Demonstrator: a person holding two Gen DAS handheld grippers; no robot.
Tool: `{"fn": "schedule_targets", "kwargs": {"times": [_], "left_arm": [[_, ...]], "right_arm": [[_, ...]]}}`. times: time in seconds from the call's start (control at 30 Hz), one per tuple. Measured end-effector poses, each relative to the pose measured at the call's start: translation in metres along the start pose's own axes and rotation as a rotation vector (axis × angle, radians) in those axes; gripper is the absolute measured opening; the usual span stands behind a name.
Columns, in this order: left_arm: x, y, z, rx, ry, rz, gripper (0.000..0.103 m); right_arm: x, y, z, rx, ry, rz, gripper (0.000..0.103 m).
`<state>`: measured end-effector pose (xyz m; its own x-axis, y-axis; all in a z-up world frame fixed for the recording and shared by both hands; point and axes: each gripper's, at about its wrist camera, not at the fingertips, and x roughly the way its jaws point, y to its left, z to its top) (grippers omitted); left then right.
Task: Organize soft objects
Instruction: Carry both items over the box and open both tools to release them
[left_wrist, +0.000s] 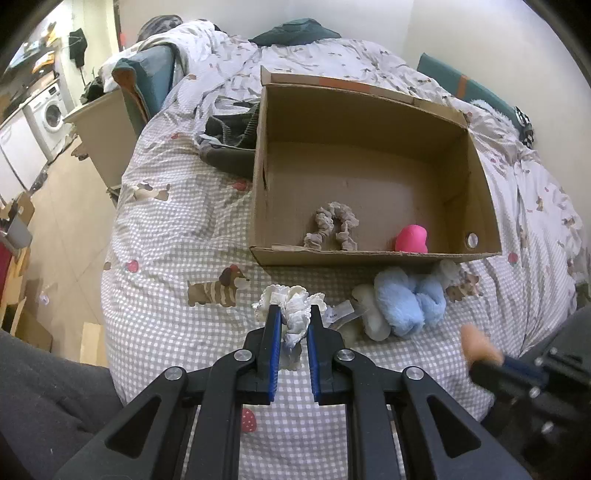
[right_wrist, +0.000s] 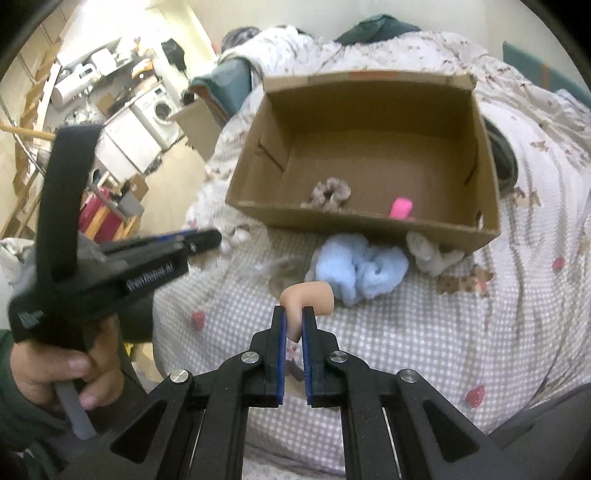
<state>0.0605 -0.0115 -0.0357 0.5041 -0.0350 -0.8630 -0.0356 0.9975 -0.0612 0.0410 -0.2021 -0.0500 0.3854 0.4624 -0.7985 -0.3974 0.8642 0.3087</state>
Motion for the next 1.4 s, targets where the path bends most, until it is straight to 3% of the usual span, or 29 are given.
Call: {"fn": "schedule_targets", "kwargs": {"times": [0.3, 0.6, 0.9, 1.07, 1.2, 1.4], "left_arm": [[-0.017, 0.002, 0.019, -0.019, -0.061, -0.031, 0.012], [-0.021, -0.007, 0.074, 0.015, -0.111, -0.037, 0.012], [0.003, -0.021, 0.125, 0.079, -0.14, -0.002, 0.012], [0.038, -0.023, 0.119, 0.096, -0.153, 0.019, 0.012], [0.051, -0.024, 0.113, 0.076, -0.135, 0.016, 0.012], [0.053, -0.03, 0.106, 0.128, -0.134, 0.034, 0.012]], "right_arm": [[-0.01, -0.024, 0.025, 0.076, -0.078, -0.001, 0.009], [-0.014, -0.049, 0.079, 0.068, -0.15, -0.035, 0.009], [0.015, -0.057, 0.125, 0.011, -0.172, -0.061, 0.009], [0.041, -0.077, 0.12, 0.075, -0.169, 0.01, 0.01], [0.059, -0.088, 0.116, 0.117, -0.115, -0.033, 0.01], [0.068, -0.086, 0.115, 0.11, -0.097, -0.046, 0.01]]}}
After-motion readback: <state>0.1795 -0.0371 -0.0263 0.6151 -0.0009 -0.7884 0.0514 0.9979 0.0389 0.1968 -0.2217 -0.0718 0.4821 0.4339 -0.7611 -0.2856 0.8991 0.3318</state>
